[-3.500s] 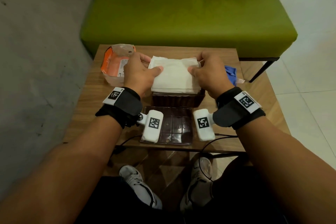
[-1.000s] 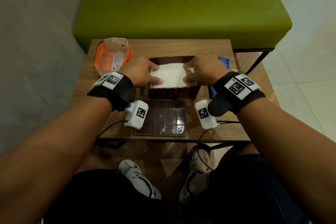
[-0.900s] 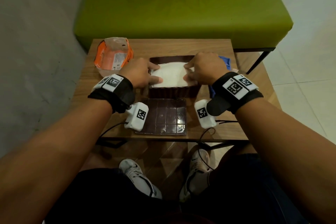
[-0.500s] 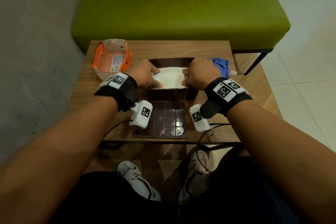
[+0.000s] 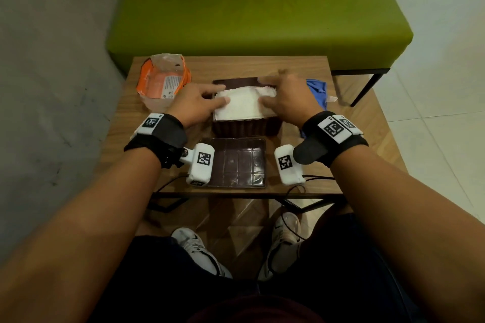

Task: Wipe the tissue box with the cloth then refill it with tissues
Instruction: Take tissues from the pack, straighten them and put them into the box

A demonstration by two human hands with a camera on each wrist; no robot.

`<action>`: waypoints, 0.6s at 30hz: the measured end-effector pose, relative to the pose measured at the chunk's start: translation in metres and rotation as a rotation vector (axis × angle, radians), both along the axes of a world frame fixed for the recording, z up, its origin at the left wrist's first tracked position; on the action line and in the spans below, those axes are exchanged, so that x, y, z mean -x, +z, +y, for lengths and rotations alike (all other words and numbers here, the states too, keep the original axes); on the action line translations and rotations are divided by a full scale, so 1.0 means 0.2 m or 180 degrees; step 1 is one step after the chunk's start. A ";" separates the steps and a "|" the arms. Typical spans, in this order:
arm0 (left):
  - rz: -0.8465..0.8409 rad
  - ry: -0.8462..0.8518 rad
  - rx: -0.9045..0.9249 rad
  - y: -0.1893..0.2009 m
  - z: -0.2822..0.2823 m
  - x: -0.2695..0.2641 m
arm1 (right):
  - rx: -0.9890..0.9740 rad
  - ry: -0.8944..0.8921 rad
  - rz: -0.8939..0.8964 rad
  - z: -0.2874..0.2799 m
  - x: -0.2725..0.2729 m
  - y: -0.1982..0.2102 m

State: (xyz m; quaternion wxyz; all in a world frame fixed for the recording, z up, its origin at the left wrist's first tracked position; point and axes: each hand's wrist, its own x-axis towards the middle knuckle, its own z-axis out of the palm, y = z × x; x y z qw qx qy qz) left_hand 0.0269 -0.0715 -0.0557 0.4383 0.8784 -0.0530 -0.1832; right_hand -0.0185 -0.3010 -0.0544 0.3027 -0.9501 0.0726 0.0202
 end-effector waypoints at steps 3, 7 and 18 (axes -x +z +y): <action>-0.0168 0.0669 0.0553 0.01 0.06 0.07 | 0.0008 -0.0488 -0.0957 0.01 0.10 0.06; -0.0143 0.1323 0.0609 0.01 0.13 0.18 | -0.0221 -0.0558 -0.0770 0.02 0.28 0.16; 0.1074 0.1305 -0.0096 -0.15 0.16 0.47 | -0.0529 -0.0634 0.1124 0.17 0.54 -0.12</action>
